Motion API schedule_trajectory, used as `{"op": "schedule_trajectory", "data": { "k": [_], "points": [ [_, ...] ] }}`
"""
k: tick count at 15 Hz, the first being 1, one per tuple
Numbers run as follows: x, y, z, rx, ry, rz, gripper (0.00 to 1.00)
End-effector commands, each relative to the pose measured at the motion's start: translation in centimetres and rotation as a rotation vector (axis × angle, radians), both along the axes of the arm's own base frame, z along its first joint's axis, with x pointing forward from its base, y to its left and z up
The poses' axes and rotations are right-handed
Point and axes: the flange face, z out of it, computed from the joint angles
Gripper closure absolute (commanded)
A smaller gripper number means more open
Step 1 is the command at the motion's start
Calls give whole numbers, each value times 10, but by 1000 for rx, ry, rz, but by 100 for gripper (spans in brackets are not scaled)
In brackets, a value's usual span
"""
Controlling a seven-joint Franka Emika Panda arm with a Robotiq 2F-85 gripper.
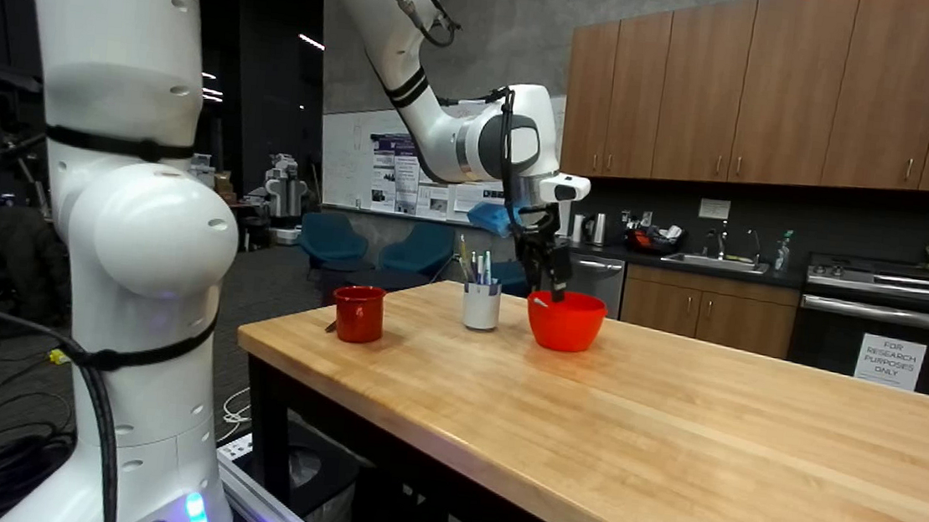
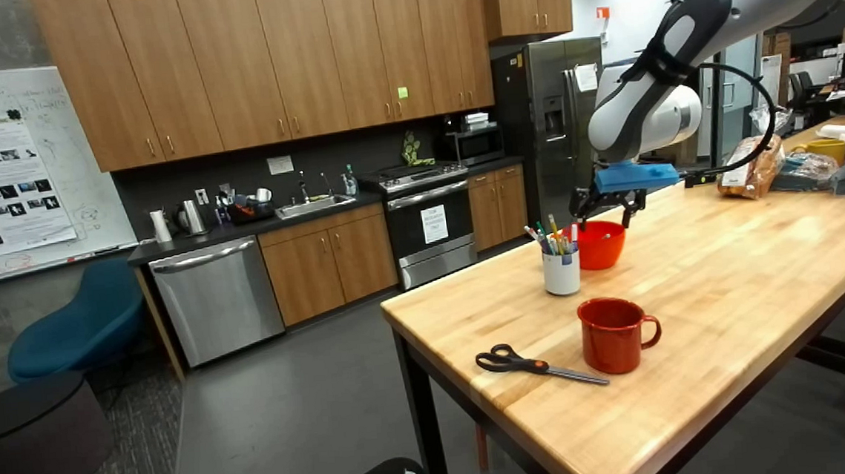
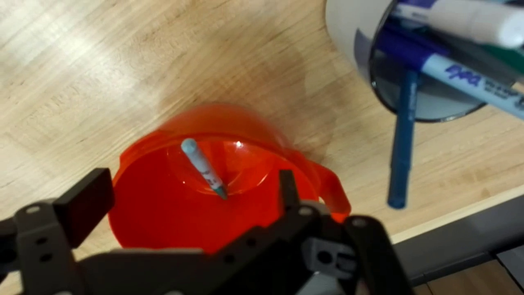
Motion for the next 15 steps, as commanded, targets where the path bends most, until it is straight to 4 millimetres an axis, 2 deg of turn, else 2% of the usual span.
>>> {"op": "schedule_trajectory", "data": {
  "k": [1,3,5,6,8,9,15],
  "points": [
    [-3,1,1,4,43,20,0],
    [-4,1,-3,9,62,20,1],
    [-4,0,-5,12,73,16,8],
    [-4,0,-6,13,75,12,29],
    [-4,-1,-5,14,72,9,33],
    [-4,-1,-5,14,69,9,39],
    [-1,-2,3,10,53,9,88]
  ]
}}
